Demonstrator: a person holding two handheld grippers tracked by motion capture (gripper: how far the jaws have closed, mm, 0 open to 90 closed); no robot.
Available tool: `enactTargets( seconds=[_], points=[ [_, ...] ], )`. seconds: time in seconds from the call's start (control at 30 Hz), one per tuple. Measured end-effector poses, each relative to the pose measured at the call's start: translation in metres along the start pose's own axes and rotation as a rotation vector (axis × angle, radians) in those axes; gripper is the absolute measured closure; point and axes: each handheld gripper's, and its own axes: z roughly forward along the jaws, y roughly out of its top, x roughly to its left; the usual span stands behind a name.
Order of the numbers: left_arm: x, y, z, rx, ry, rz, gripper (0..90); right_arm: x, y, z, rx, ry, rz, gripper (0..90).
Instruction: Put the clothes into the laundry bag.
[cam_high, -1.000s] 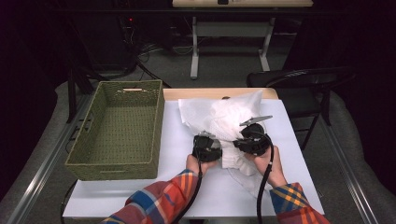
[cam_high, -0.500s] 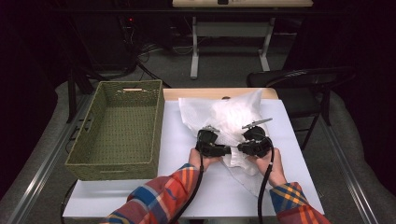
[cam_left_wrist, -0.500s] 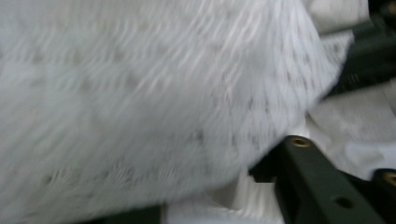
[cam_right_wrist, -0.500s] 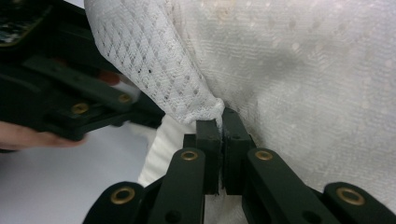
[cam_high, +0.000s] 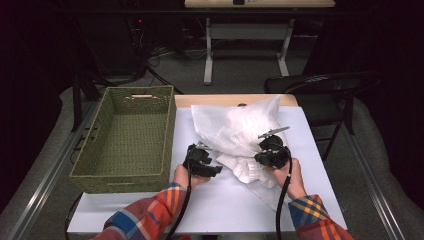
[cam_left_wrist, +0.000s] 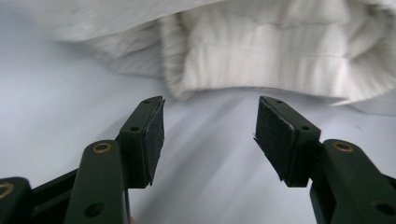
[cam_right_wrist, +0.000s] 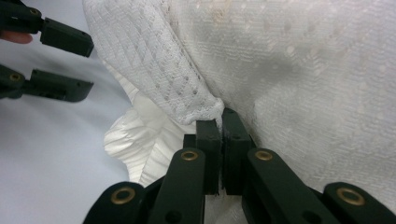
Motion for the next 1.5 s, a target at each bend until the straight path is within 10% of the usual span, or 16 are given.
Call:
enactTargets(
  seconds=[0.3, 0.7, 1.13, 1.3, 1.5],
  points=[
    [0.013, 0.008, 0.017, -0.037, 0.171, -0.039, 59.3, 0.005, 0.001, -0.002, 0.005, -0.007, -0.018, 88.5],
    [0.021, 0.013, 0.005, -0.037, 0.219, -0.061, 64.4, 0.003, 0.001, -0.007, -0.002, -0.016, -0.027, 88.3],
    [0.031, 0.026, 0.032, -0.078, 0.116, -0.119, 60.9, 0.008, 0.003, -0.008, -0.004, -0.012, -0.052, 88.1],
    [0.03, 0.024, 0.039, -0.115, 0.032, -0.138, 87.8, 0.008, 0.003, -0.009, -0.007, -0.018, -0.06, 88.1],
    [0.007, 0.008, 0.016, -0.123, 0.023, -0.038, 89.7, 0.014, 0.005, -0.017, -0.027, -0.072, -0.105, 88.0]
  ],
)
